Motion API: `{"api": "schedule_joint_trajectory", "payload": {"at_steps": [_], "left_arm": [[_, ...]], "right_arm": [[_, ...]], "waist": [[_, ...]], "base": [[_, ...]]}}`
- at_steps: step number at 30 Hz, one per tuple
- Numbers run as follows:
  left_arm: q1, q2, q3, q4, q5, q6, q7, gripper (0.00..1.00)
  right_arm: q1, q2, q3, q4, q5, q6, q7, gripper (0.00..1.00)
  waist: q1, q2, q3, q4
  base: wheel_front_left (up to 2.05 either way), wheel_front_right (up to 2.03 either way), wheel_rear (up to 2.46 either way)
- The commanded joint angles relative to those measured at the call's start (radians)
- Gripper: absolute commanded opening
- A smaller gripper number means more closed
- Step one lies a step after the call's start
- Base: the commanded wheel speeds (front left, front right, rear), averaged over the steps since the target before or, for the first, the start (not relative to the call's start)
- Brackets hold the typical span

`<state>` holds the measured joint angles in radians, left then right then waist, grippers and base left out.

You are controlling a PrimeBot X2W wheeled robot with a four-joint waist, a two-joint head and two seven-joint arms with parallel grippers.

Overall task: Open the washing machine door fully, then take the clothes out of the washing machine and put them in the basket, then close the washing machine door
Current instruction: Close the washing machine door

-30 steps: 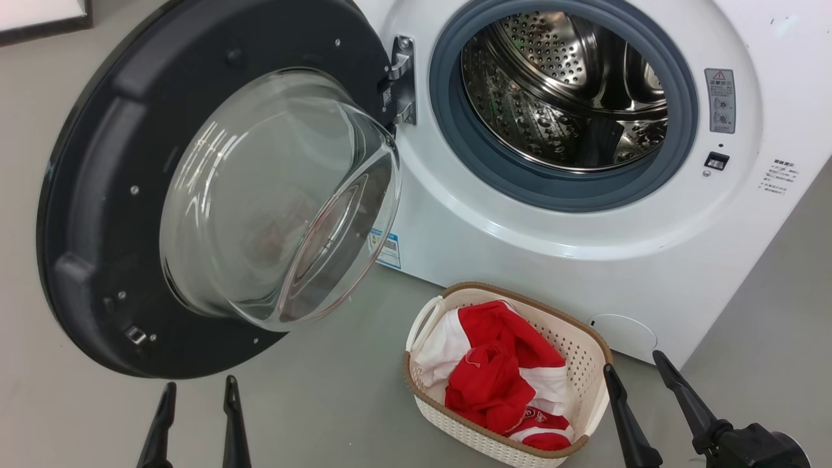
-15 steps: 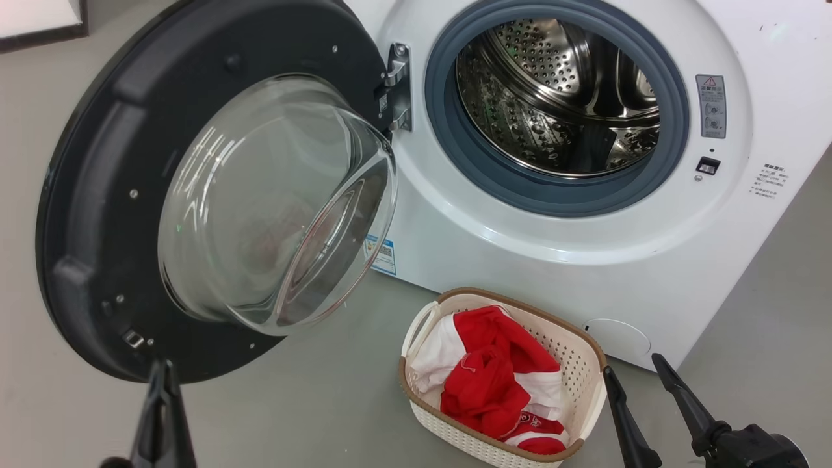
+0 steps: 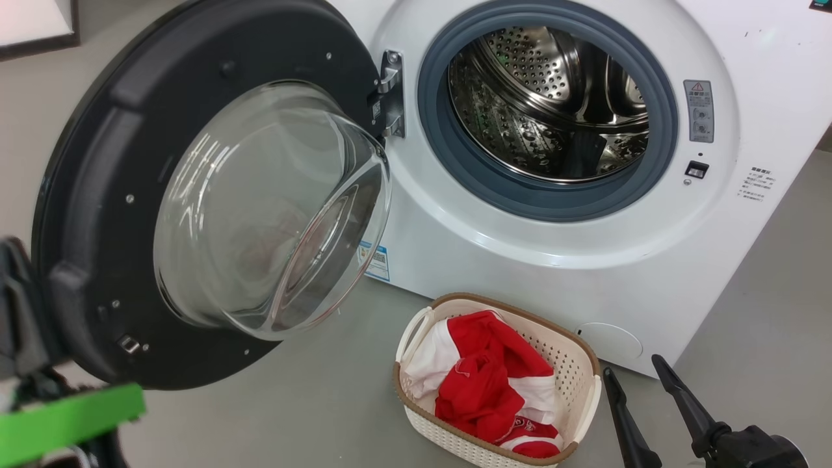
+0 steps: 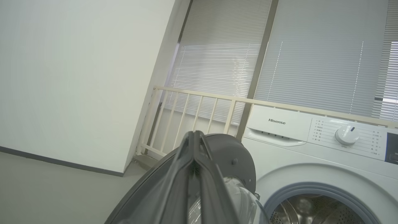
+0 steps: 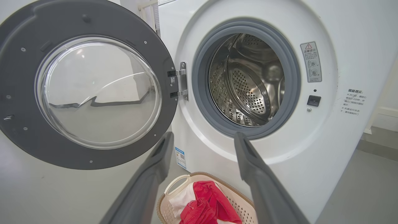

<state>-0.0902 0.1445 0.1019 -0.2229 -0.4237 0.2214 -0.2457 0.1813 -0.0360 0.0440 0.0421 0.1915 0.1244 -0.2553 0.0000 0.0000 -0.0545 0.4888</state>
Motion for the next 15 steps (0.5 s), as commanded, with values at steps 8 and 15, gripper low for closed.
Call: {"api": "schedule_joint_trajectory", "payload": {"at_steps": [8,15], "left_arm": [[-0.299,0.049,0.19,0.162,-0.282,-0.079,0.034,0.0],[-0.496,0.085,0.324,0.393,-0.517,-0.074,0.146,0.0]], "right_arm": [[-0.01,-0.014,0.013,-0.026,0.01,0.006,-0.006,1.0],[-0.013,-0.014,0.012,-0.029,0.011,0.006,-0.006,1.0]], "waist": [[0.0,0.0,-0.013,-0.023],[0.0,0.0,-0.001,-0.048]], "base": [[0.0,0.0,0.0],[0.0,0.0,0.0]]}}
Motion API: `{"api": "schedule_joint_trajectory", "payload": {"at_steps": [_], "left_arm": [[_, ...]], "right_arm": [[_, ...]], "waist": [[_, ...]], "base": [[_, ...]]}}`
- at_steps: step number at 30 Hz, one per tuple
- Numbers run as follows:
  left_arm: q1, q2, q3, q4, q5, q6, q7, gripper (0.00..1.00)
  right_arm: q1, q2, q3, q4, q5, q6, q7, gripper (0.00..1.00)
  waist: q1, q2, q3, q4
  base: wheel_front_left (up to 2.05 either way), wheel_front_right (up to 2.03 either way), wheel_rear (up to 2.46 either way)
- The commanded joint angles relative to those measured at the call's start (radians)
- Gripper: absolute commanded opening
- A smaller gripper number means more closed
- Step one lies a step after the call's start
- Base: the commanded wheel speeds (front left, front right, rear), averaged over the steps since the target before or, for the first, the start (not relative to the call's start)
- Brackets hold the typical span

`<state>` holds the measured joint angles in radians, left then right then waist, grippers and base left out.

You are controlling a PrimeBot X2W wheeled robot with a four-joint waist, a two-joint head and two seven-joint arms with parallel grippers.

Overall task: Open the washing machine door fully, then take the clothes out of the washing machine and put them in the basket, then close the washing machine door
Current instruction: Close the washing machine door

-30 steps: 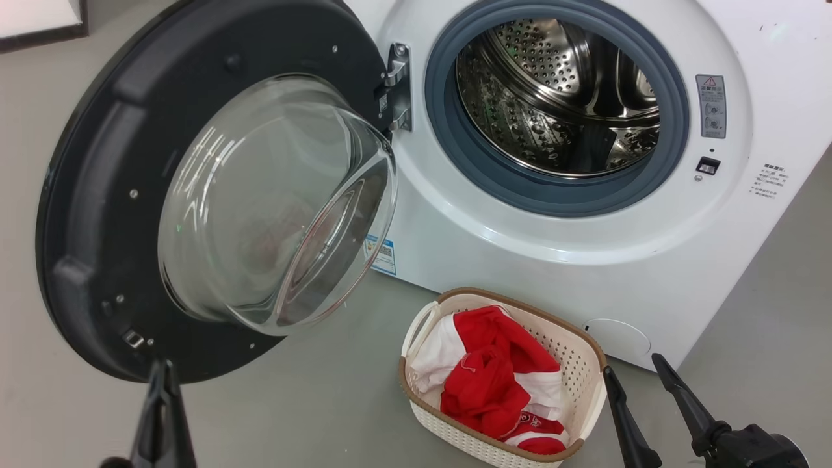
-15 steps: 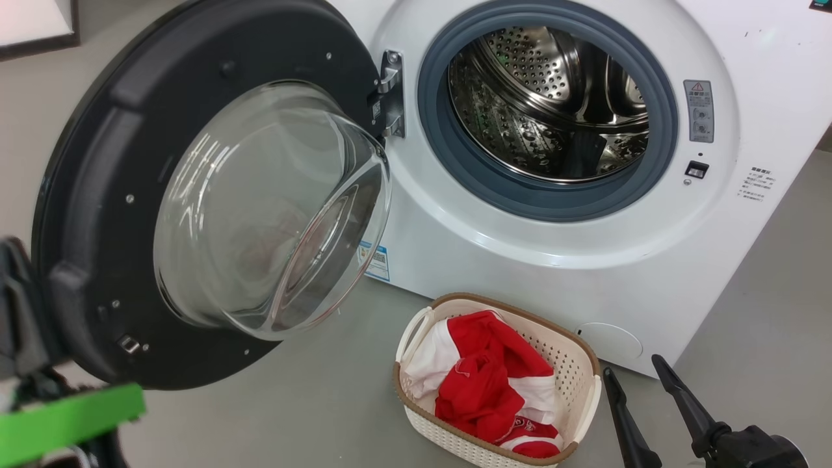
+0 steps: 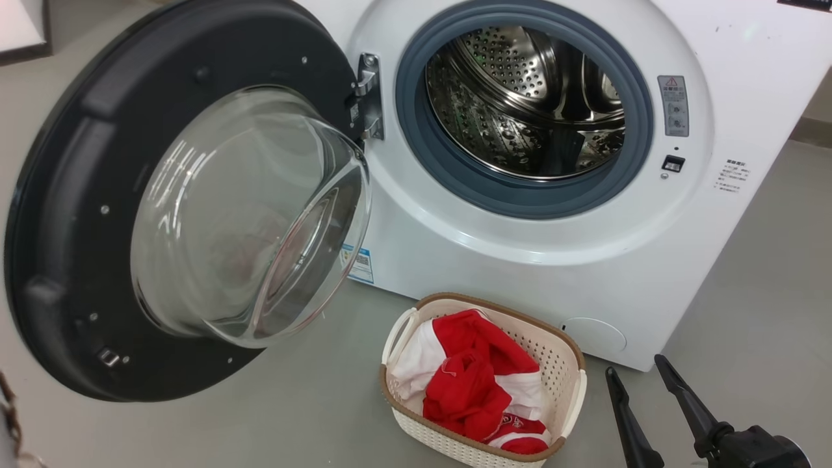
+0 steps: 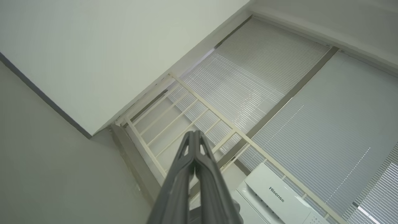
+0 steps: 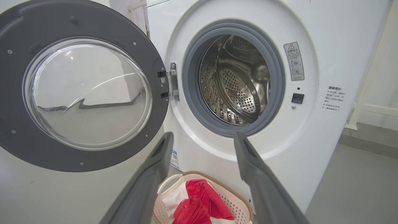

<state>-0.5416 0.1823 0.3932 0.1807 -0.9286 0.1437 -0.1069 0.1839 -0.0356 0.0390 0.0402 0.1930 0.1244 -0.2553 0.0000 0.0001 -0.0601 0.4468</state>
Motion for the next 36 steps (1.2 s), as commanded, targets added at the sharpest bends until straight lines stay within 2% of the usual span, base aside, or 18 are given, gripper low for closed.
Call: {"api": "schedule_joint_trajectory", "payload": {"at_steps": [1,9,10,15,21,27,36], "left_arm": [[-0.068,0.051,0.049,0.021,-0.042,0.01,0.025,0.0],[-0.195,0.087,0.149,0.234,-0.2,0.066,0.137,0.0],[-0.217,0.096,0.167,0.284,-0.238,0.083,0.182,0.0],[-0.244,0.131,0.173,0.383,-0.268,0.105,0.253,0.0],[-0.268,0.171,0.138,0.493,-0.287,0.116,0.383,0.0],[-0.272,0.181,0.11,0.548,-0.299,0.135,0.479,0.0],[-0.251,0.171,0.069,0.574,-0.301,0.113,0.563,0.0]], "right_arm": [[-0.016,-0.015,0.016,-0.028,0.009,0.006,-0.006,1.0],[-0.018,-0.015,0.016,-0.027,0.007,0.006,-0.006,1.0],[-0.018,-0.015,0.014,-0.027,0.007,0.006,-0.006,1.0],[-0.017,-0.015,0.012,-0.028,0.009,0.006,-0.005,1.0],[-0.02,-0.015,0.012,-0.032,0.009,0.006,-0.002,1.0],[-0.019,-0.015,0.014,-0.034,0.01,0.006,-0.002,1.0],[-0.026,-0.015,0.017,-0.034,0.011,0.006,-0.003,1.0]], "waist": [[0.0,-0.0001,0.005,-0.008],[0.0,-0.0001,0.015,-0.027],[0.0,-0.0001,0.017,-0.03],[0.0,-0.0001,0.02,-0.034],[0.0,-0.0001,0.019,-0.033],[0.0,-0.0001,0.019,-0.029],[0.0,-0.0001,0.022,-0.034]], "base": [[0.0,0.0,0.0],[0.0,0.0,0.0],[0.0,0.0,0.0],[0.0,0.0,0.0],[0.0,0.0,0.0],[0.0,0.0,0.0],[0.0,0.0,0.0]]}}
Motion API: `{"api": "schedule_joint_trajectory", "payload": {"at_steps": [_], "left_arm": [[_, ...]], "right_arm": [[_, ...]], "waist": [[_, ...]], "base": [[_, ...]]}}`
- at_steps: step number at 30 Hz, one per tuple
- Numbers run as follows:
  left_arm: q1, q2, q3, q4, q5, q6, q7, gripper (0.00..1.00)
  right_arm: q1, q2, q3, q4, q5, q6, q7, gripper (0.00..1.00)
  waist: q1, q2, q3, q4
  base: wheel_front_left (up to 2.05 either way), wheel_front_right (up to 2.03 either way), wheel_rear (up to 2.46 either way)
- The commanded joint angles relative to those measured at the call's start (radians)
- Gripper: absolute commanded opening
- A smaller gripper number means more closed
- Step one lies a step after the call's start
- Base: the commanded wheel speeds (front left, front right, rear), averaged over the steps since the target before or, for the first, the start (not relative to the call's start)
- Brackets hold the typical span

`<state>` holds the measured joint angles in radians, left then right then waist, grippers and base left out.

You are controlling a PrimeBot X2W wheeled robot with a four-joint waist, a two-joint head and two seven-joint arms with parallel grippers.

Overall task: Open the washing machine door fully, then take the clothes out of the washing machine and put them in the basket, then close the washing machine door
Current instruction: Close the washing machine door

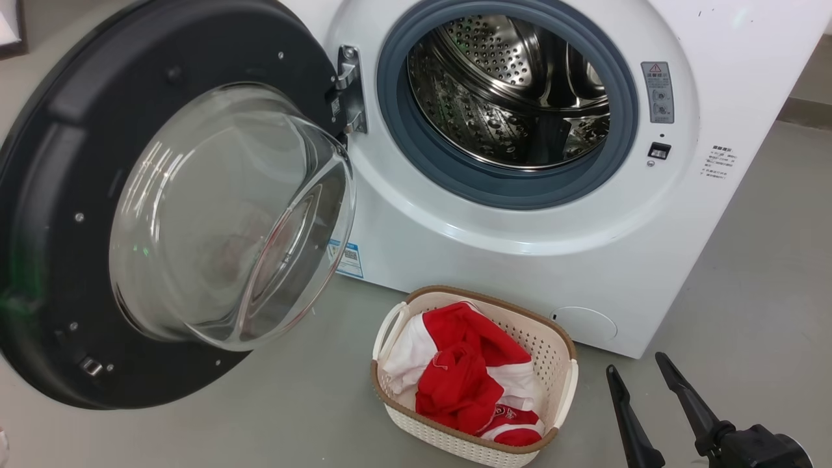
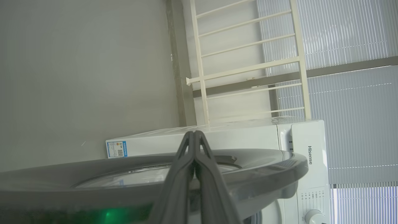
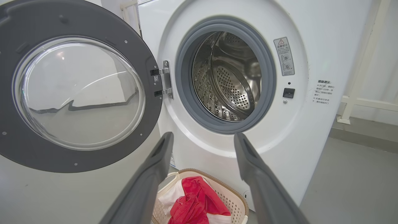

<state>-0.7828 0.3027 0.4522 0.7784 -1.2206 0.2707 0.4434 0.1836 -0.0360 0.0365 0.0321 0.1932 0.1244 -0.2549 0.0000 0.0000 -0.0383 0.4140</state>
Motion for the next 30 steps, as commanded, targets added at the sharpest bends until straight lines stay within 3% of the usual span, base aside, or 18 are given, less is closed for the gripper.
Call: {"api": "schedule_joint_trajectory", "payload": {"at_steps": [1,12,21,30], "left_arm": [[-0.005,0.048,0.007,-0.024,-0.009,-0.017,0.017,0.0],[0.038,0.008,-0.009,-0.067,-0.03,-0.031,0.082,0.0],[0.081,-0.029,-0.019,-0.131,-0.048,-0.012,0.133,0.0],[0.158,-0.088,-0.026,-0.299,-0.079,0.02,0.198,0.0]], "right_arm": [[-0.026,-0.014,0.02,-0.026,0.011,0.006,-0.003,1.0],[-0.03,-0.014,0.019,-0.027,0.016,0.006,-0.005,1.0],[-0.04,-0.014,0.022,-0.026,0.015,0.006,-0.006,1.0],[-0.041,-0.014,0.021,-0.027,0.028,0.006,-0.007,1.0]], "waist": [[0.0,0.0,0.001,-0.001],[0.0,0.0,0.017,0.015],[0.0,0.0,0.031,0.023],[0.0,0.0,0.035,0.024]], "base": [[0.0,0.0,0.0],[0.0,0.0,0.0],[0.0,0.0,0.0],[0.0,0.0,0.0]]}}
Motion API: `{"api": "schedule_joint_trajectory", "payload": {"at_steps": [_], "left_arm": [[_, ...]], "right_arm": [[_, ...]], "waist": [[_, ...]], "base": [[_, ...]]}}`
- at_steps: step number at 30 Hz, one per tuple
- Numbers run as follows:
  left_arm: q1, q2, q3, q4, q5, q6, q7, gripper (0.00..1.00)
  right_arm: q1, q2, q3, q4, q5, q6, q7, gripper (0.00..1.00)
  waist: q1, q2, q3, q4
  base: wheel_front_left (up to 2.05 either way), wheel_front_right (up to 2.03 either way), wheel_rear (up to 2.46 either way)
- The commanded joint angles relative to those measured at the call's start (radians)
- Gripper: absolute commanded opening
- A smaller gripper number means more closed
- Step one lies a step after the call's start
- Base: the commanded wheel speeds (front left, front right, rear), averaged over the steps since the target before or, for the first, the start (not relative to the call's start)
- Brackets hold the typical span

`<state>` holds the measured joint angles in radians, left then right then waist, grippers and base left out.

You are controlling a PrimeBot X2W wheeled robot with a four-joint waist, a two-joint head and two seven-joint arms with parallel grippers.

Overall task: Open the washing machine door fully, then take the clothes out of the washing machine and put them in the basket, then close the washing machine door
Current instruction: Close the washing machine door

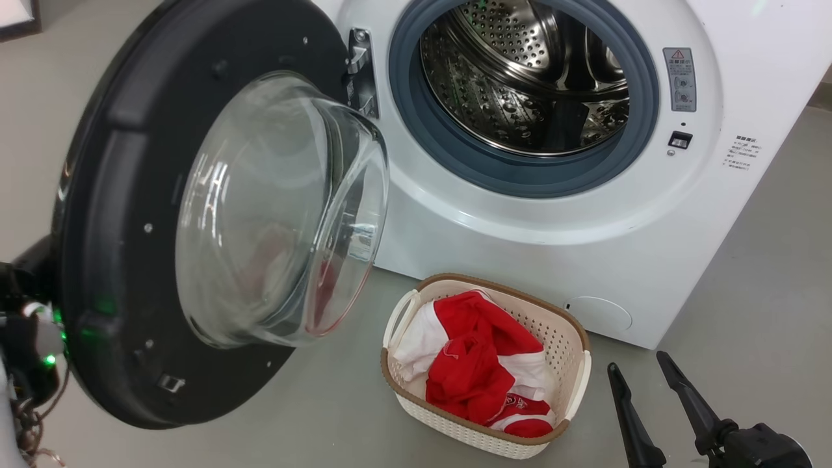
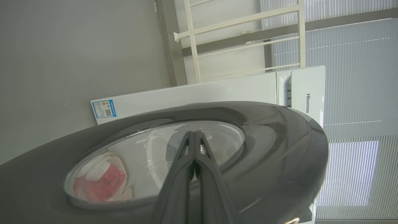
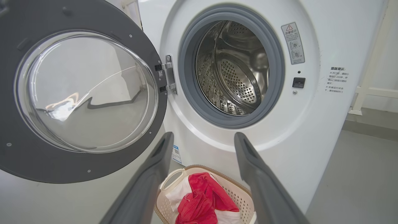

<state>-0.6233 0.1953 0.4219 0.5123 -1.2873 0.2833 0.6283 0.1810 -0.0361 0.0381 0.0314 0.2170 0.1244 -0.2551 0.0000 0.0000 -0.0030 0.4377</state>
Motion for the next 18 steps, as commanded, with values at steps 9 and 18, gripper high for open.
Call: {"api": "schedule_joint_trajectory", "payload": {"at_steps": [9,18], "left_arm": [[0.092,-0.056,-0.016,-0.26,-0.037,0.063,0.069,0.0],[0.184,-0.113,-0.047,-0.482,-0.066,0.126,0.107,0.0]], "right_arm": [[-0.045,-0.014,0.018,-0.03,0.008,0.006,-0.007,1.0],[-0.064,-0.014,0.02,-0.028,0.013,0.006,-0.007,1.0]], "waist": [[0.0,0.0,0.013,0.002],[0.0,0.0,0.038,-0.035]], "base": [[0.0,0.0,0.0],[0.0,0.0,0.0]]}}
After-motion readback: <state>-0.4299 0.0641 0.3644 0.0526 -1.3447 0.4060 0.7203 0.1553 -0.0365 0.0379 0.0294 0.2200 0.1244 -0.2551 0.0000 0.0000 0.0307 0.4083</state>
